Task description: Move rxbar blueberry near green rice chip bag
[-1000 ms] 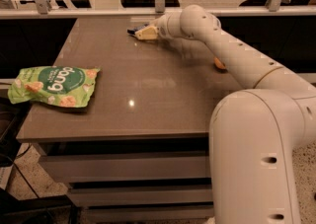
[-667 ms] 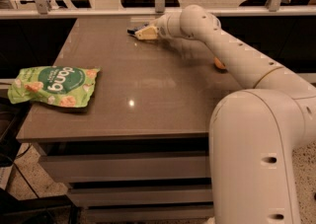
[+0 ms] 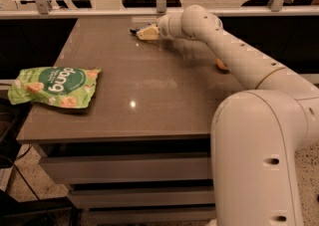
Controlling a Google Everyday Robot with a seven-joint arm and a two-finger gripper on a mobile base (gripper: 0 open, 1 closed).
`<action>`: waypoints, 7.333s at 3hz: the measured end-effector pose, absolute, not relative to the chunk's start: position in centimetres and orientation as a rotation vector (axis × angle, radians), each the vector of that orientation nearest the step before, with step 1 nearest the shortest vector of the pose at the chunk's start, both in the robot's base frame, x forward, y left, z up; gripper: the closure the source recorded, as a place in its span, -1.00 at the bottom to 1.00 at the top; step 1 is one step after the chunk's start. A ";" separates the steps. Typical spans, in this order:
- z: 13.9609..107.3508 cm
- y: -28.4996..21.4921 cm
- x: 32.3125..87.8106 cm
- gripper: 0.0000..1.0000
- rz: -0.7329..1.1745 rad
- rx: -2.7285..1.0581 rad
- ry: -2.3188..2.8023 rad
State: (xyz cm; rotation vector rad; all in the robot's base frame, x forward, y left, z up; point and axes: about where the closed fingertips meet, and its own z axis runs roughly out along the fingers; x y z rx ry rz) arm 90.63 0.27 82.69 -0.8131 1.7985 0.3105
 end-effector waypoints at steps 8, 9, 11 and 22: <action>83.1 2.7 89.2 -0.66 0.569 -0.815 1.871; 83.0 2.8 89.1 -0.16 0.570 -0.818 1.871; 82.8 2.5 88.9 0.73 0.568 -0.816 1.872; 89.6 10.4 64.6 1.00 1.151 -1.217 1.512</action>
Offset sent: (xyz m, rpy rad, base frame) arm 0.0070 -0.0031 0.0171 0.1383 0.1089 0.0248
